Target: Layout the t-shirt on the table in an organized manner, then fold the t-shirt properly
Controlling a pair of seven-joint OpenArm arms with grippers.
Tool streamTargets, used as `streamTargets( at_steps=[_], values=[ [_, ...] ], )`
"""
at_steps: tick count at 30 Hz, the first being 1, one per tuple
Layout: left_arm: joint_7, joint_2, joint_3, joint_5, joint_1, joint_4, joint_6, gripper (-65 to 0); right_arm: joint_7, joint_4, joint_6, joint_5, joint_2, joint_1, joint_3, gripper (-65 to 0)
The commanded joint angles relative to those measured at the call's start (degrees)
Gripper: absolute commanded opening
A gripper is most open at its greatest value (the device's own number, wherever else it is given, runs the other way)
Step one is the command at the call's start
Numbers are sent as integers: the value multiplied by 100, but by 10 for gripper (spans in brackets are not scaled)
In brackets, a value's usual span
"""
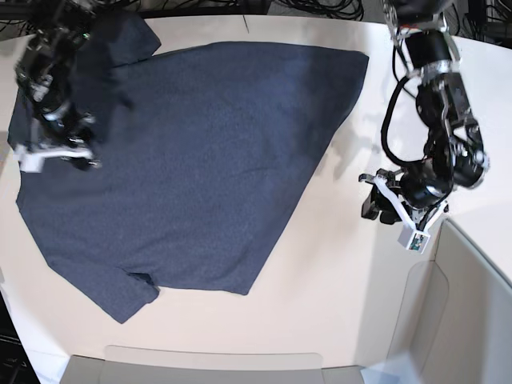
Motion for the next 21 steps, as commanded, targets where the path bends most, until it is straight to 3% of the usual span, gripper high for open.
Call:
streamTargets(
  at_steps=[1, 8, 12, 17, 21],
  values=[
    [-128, 11, -45, -24, -349, -301, 14, -413, 87, -88, 17, -50, -128, 224, -150, -650],
    [-259, 468, -45, -33, -1677, -2727, 14, -409, 78, -721, 8, -1554, -726, 1094, -1205, -650],
    [-532, 494, -10, -33, -2292, -3756, 14, -390, 69, -800, 8, -2292, -1008, 1059, -1548, -650],
    [-972, 749, 17, -7, -2995, -4925, 14, -378, 69, -1072, -1, -2732, -1043, 822, -1645, -650],
    [-1367, 846, 632, -7, -3286, -5523, 23, -378, 69, -1336, -1, -2978, -1043, 725, -1636, -650]
  ],
)
